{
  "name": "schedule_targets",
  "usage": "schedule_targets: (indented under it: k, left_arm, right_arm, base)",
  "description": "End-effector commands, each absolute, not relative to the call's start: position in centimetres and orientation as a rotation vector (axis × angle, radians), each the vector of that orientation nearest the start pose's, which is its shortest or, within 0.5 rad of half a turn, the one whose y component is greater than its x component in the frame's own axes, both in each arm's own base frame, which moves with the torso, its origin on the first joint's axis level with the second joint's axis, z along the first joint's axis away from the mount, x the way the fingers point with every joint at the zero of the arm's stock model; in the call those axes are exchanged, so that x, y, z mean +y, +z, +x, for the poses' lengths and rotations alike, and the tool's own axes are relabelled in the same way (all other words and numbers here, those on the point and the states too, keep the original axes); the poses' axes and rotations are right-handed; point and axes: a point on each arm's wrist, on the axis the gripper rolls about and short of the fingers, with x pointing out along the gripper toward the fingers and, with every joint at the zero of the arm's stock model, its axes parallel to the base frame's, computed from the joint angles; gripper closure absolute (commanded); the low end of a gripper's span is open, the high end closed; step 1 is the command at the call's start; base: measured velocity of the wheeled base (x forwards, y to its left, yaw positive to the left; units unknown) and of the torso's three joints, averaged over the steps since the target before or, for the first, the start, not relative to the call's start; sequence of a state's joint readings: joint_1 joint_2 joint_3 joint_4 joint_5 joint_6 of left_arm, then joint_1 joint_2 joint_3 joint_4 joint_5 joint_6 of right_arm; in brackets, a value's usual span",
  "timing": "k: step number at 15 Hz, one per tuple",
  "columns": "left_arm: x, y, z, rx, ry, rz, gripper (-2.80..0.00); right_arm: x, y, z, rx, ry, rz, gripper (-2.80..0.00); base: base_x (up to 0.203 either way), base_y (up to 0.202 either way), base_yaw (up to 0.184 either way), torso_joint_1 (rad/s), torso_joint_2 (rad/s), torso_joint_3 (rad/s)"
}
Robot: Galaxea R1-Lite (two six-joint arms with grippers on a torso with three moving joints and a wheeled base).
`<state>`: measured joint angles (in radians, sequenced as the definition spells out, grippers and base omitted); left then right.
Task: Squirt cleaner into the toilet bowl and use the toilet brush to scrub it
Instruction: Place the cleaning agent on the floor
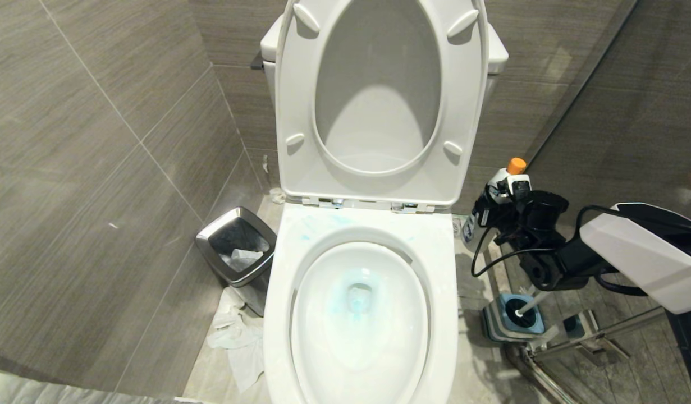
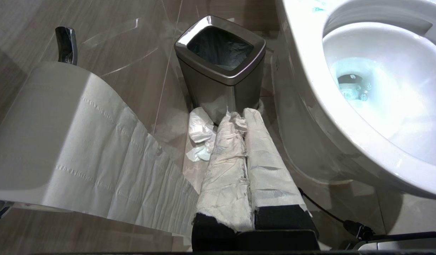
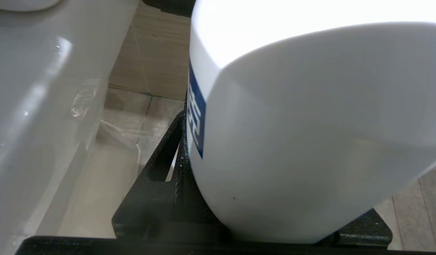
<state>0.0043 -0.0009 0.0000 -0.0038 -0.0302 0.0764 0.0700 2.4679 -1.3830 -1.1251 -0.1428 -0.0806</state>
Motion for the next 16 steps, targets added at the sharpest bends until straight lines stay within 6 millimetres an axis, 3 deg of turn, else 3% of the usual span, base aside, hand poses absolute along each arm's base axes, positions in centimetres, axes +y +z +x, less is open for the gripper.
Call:
schedule_targets:
  k: [1,12,16]
  left_arm:
    - [-0.1,7.4,-2.2,0.002,-0.026,0.077,0.00]
    - [-0.1,7.4,-2.2,0.001,-0.025,0.066,0.00]
    - [-0.1,7.4,-2.2,0.001,-0.025,0.066,0.00]
  right_arm:
    - [3.1,7.4,48.3,-0.044,-0.076,-0.076,0.00]
    - [2.8,5.1,48.2,0.016,-0.082,-0.084,0.00]
    - [3.0,4.7,48.6,0.009,-0.079,-0.097,0.00]
  base:
    - [0.000,0.000,0.000,0.000,0.00,0.000]
    - [0.000,0.000,0.000,0.000,0.00,0.000]
    - [0.000,0.000,0.000,0.004,0.00,-0.135]
